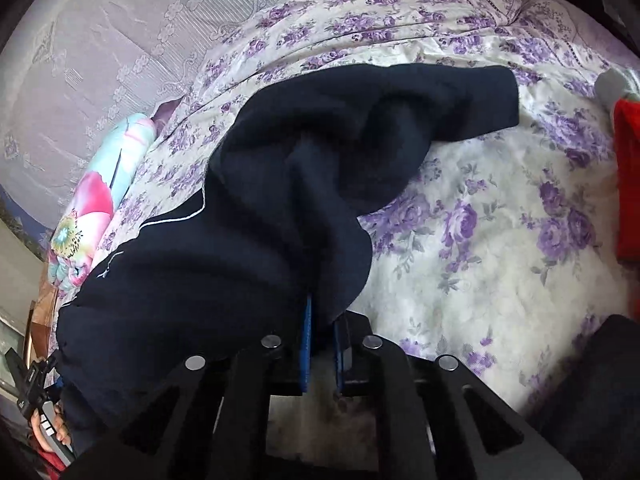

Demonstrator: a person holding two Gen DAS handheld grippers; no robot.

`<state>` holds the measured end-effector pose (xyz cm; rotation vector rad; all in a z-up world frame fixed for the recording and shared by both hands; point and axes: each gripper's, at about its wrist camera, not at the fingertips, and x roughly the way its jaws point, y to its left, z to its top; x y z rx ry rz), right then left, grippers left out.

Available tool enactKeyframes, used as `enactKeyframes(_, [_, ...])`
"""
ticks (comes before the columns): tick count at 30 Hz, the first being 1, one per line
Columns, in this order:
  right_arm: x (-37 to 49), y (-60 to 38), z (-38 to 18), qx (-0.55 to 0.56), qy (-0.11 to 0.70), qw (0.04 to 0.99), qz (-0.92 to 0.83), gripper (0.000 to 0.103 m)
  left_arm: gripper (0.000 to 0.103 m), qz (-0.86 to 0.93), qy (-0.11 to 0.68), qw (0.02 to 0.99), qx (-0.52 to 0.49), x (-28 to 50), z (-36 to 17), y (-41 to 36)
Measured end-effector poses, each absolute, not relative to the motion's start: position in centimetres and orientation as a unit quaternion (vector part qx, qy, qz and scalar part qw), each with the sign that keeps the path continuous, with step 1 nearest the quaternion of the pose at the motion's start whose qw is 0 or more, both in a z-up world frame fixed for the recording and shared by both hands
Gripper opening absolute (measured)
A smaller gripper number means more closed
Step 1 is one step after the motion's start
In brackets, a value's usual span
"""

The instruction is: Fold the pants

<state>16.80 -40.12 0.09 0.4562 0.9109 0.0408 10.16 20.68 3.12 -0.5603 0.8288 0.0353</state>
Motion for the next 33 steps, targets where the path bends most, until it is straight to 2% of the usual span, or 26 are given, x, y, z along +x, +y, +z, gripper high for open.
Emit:
enactKeyframes(5, [13.2,-38.0,4.6,0.18,0.342,0.922,0.014,0.025,0.084,0.035,0.392,0.886,-0.244,9.8,4.1,20.3])
enactKeyframes(6, [13.5,-37.2,5.0,0.169,0.345,0.923,0.034,0.031,0.084,0.038,0.389,0.888,-0.241,9.7,4.3,20.3])
enactKeyframes(7, [14.3,-35.4,5.4,0.157,0.355,0.919,0.063,0.036,0.084,0.039,0.387,0.889,-0.242,9.6,4.4,20.4])
enactKeyframes(11, [19.4,-27.6,4.9,0.099,0.411,0.895,0.143,0.036,0.084,0.039,0.395,0.88,-0.259,9.8,3.7,21.1])
enactKeyframes(13, [23.3,-23.2,2.4,0.066,0.48,0.859,0.168,0.036,0.084,0.036,0.395,0.878,-0.266,9.8,3.6,21.3])
enactKeyframes(14, [24.9,-21.5,1.4,0.058,0.507,0.843,0.169,0.039,0.084,0.035,0.396,0.878,-0.267,9.8,3.5,21.3])
enactKeyframes(17, [28.6,-18.5,1.6,0.025,0.5,0.856,0.13,0.045,0.085,0.03,0.404,0.872,-0.273,10.2,3.3,21.6])
enactKeyframes(19, [30.7,-17.8,1.3,0.04,0.514,0.85,0.114,0.056,0.085,0.028,0.406,0.871,-0.276,10.3,3.4,21.9])
enactKeyframes(21, [31.1,-17.0,1.6,0.034,0.515,0.85,0.106,0.062,0.085,0.026,0.406,0.87,-0.278,10.2,3.7,22.2])
enactKeyframes(24, [28.5,-16.7,2.4,0.002,0.475,0.872,0.119,0.06,0.085,0.026,0.405,0.871,-0.276,9.8,4.2,22.8])
enactKeyframes(26, [25.0,-18.4,3.4,0.023,0.445,0.884,0.142,0.061,0.085,0.028,0.406,0.871,-0.276,9.5,4.4,23.5])
enactKeyframes(33, [7.2,-29.2,5.7,0.064,0.343,0.926,0.143,0.066,0.085,0.015,0.41,0.866,-0.287,7.4,4.4,23.7])
